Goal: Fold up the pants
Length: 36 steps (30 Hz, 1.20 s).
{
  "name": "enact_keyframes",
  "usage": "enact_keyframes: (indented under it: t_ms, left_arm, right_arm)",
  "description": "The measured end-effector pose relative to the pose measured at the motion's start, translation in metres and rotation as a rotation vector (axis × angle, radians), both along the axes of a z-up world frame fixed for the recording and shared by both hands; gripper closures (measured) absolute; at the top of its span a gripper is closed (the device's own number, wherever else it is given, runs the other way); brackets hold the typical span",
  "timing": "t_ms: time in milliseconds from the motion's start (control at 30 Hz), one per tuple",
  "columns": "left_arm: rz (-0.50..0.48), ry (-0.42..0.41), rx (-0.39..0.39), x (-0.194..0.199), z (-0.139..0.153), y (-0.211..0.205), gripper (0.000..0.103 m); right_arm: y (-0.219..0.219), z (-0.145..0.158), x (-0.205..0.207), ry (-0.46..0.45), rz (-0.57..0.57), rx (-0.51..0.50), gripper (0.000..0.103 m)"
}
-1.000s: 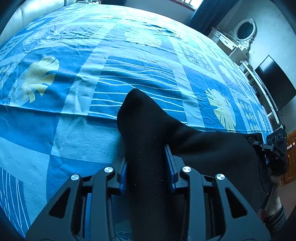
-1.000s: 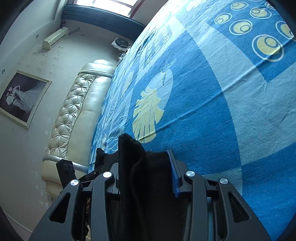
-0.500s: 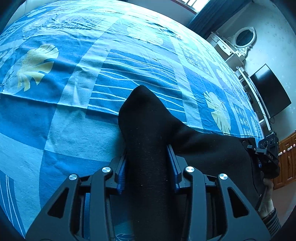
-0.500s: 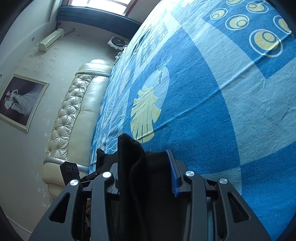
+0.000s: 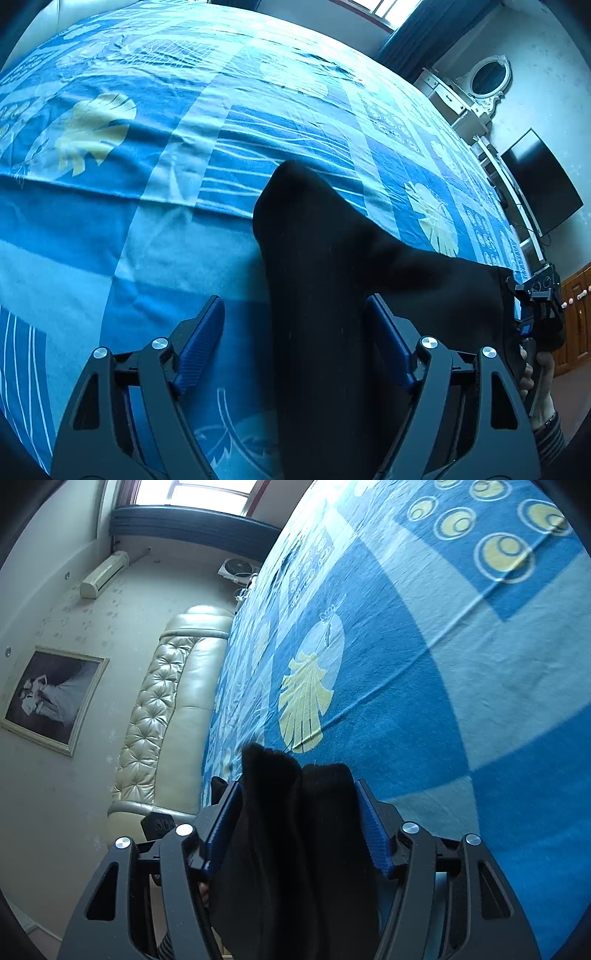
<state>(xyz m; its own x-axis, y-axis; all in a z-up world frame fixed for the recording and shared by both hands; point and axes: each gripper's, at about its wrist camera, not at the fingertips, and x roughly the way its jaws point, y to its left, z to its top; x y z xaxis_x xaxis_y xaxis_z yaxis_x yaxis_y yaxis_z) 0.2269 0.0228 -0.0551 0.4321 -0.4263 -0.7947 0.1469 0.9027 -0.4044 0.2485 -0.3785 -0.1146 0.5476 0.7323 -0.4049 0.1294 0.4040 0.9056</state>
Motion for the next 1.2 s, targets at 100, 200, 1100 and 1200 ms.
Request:
enact_keyframes:
  t_ms: [100,200,1100,1200]
  left_arm:
    - [0.003,0.017,-0.053,-0.014,0.000,0.010,0.021]
    - [0.003,0.032,-0.097,-0.033,0.000,0.020,0.019]
    - [-0.049,0.091,-0.202,-0.111,0.001,0.003,0.072]
    - [-0.049,0.079,-0.188,-0.114,0.003,0.004,0.073]
  right_arm:
    - [-0.007,0.003,-0.015,0.004,-0.021,0.005,0.033]
    - [-0.012,0.005,-0.033,0.011,-0.035,0.006,0.030]
    - [0.035,0.014,-0.091,0.068,0.070,-0.113,0.063]
    - [0.035,0.016,-0.093,0.068,0.078,-0.103,0.064]
